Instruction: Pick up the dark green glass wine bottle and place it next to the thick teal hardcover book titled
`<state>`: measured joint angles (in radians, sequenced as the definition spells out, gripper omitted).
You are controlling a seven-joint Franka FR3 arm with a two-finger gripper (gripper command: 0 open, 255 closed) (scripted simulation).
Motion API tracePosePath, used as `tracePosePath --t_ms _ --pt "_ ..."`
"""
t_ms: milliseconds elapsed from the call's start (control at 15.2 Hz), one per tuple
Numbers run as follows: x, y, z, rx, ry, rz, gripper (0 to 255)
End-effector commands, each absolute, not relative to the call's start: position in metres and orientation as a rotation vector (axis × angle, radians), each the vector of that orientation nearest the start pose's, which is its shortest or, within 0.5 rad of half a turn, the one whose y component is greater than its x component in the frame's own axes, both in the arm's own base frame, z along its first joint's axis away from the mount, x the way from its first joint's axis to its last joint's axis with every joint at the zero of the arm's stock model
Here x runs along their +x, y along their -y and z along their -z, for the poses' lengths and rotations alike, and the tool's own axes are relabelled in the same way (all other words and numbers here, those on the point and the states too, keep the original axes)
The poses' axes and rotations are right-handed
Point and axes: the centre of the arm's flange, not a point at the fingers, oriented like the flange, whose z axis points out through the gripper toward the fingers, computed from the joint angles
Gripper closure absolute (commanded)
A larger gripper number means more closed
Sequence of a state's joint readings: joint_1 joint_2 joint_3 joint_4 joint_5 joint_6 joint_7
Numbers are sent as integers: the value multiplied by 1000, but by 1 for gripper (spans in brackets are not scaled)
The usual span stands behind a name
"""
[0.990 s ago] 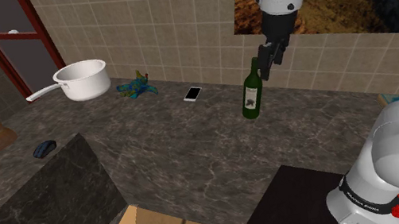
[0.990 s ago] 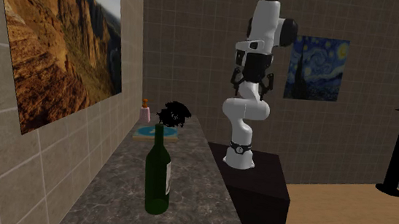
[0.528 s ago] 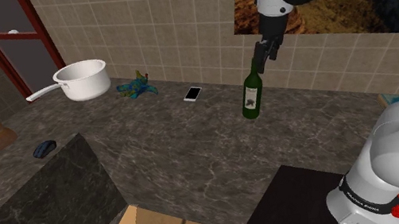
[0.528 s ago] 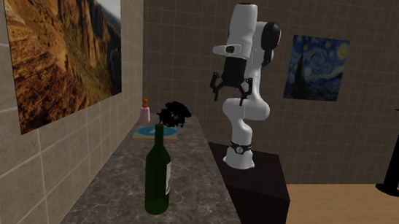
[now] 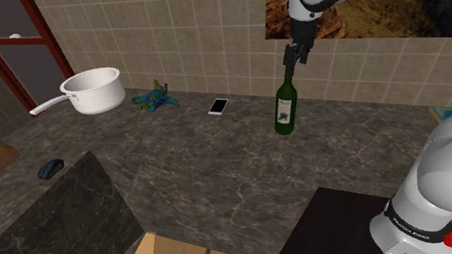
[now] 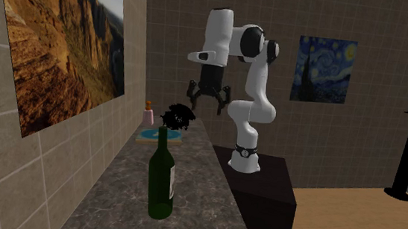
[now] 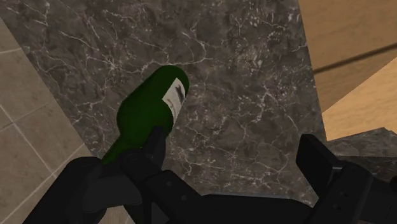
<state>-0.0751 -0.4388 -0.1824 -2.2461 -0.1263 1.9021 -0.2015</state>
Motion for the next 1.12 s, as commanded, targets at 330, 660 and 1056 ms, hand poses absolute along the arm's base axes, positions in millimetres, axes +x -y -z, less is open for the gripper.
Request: tracePosePath --t_ms 330,660,1056 --pt "455 206 -516 -3193 -39 166 0" --pt "477 247 -498 -3188 -53 187 0" --pt "481 248 -467 -3188 -53 187 0"
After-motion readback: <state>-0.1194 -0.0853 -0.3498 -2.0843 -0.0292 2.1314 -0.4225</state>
